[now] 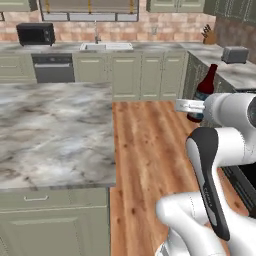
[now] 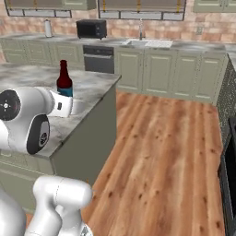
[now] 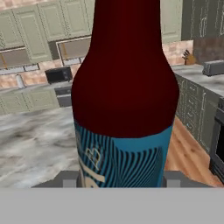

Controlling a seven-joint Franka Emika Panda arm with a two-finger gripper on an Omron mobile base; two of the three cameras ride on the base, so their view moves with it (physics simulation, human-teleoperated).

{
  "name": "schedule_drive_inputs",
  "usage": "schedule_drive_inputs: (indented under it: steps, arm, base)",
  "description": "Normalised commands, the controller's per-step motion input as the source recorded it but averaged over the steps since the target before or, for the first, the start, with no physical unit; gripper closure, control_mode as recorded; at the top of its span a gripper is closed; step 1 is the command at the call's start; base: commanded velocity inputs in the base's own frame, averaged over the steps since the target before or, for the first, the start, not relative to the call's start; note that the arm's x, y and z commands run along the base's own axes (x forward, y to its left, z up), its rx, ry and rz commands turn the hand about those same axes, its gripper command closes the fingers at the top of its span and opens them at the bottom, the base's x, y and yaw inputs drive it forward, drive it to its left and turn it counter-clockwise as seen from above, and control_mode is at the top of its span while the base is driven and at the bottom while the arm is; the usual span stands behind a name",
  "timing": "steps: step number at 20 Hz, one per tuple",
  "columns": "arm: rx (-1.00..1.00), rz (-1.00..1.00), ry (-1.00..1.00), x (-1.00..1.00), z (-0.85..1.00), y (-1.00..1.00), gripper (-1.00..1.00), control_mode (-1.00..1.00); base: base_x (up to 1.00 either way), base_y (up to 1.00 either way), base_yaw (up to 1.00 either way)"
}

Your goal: Get the candle and the beer from the cabinet and move them to the dining counter.

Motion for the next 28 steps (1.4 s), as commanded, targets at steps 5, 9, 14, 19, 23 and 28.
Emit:
schedule_drive_inputs:
  steps: [5, 9, 14, 19, 23, 28]
  arm:
    - [0.0, 0.0, 0.0, 0.0, 0.0, 0.0, 1.0, 1.0]
    - [0.0, 0.0, 0.0, 0.0, 0.0, 0.0, 1.0, 1.0]
    - [0.0, 0.0, 0.0, 0.0, 0.0, 0.0, 1.0, 1.0]
    - [0.0, 0.0, 0.0, 0.0, 0.0, 0.0, 1.0, 1.0]
    - [0.0, 0.0, 0.0, 0.0, 0.0, 0.0, 1.0, 1.0]
    - [0.0, 0.0, 0.0, 0.0, 0.0, 0.0, 1.0, 1.0]
  base:
    - [0.24, 0.82, -0.07]
    - [0.21, 0.66, 0.32]
    - [0.11, 0.41, 0.65]
    - [0.3, 0.42, 0.46]
    - [0.49, 0.55, 0.19]
    - [0.56, 0.63, 0.08]
